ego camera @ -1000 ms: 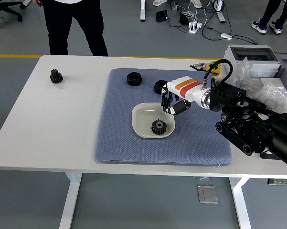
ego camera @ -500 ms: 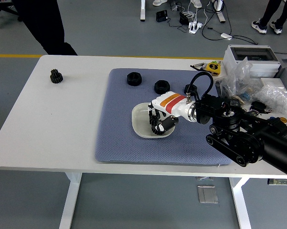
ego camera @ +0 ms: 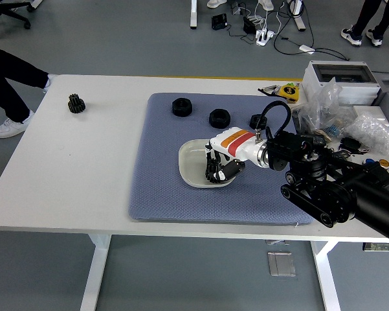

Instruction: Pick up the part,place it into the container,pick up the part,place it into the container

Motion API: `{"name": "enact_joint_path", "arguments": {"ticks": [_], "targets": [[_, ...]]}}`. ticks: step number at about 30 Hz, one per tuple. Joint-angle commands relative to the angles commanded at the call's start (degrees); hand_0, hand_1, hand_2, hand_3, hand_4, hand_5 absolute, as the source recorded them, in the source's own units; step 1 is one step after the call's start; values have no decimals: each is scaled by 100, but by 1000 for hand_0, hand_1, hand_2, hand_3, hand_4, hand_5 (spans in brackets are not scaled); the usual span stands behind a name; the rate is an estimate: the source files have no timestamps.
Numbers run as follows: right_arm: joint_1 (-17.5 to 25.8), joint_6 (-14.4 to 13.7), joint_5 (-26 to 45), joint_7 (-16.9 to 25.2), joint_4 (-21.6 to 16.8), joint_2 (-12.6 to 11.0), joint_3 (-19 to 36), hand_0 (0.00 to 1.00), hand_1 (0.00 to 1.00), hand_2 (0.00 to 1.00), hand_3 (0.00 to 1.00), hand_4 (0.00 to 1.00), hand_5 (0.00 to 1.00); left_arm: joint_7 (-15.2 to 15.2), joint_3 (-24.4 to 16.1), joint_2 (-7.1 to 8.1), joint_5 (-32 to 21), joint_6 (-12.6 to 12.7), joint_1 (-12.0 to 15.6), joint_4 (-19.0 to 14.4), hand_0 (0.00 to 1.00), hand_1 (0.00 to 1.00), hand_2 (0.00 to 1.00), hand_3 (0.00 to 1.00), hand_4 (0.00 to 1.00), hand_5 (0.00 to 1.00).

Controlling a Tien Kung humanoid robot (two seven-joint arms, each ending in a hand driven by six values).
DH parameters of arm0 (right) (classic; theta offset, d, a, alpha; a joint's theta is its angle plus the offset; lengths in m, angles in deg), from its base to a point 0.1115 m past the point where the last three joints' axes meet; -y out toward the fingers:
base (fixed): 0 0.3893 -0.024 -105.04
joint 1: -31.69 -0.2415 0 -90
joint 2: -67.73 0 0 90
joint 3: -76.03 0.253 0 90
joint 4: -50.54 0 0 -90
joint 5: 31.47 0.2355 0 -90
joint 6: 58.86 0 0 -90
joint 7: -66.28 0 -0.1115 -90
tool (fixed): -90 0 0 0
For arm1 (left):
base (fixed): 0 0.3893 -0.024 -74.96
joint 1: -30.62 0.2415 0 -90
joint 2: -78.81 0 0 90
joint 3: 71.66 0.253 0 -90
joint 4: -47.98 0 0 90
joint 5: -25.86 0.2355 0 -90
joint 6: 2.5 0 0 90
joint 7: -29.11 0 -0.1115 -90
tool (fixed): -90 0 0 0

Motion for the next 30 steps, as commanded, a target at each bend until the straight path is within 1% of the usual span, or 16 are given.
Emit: {"name": "enact_joint_path", "arguments": {"ticks": [10, 11, 16, 17, 22, 23, 30], "targets": [[6, 7, -45, 23, 104, 35, 24, 263, 418, 493, 492, 708, 344, 28, -46, 1, 65, 8, 15, -3, 669, 682, 707, 587, 692, 587], [6, 6, -48, 30, 109, 34, 26, 272, 427, 504, 502, 719, 323, 29, -51, -1, 68, 9, 17, -3, 668, 682, 706, 587, 692, 587], [3, -7, -72, 64, 153, 41, 33, 272, 427, 504, 502, 719, 323, 39, -66, 0, 98, 8, 26, -5, 668, 682, 706, 587, 692, 587], [4, 0, -85, 65, 156, 41, 33, 274, 431, 514, 512, 735, 296, 41, -69, -1, 104, 7, 27, -5, 668, 682, 705, 586, 691, 587], [7, 41, -170, 108, 202, 45, 17, 274, 431, 514, 512, 735, 296, 41, -75, -3, 108, 8, 28, -6, 668, 682, 705, 586, 691, 587], [5, 33, -179, 110, 217, 43, 19, 275, 434, 517, 517, 753, 281, 42, -74, -3, 112, 7, 24, -6, 668, 682, 708, 588, 690, 587], [-10, -3, -251, 119, 266, -7, 37, 274, 437, 521, 522, 761, 269, 33, -56, 0, 96, 7, -4, -7, 668, 682, 707, 586, 690, 587]]}}
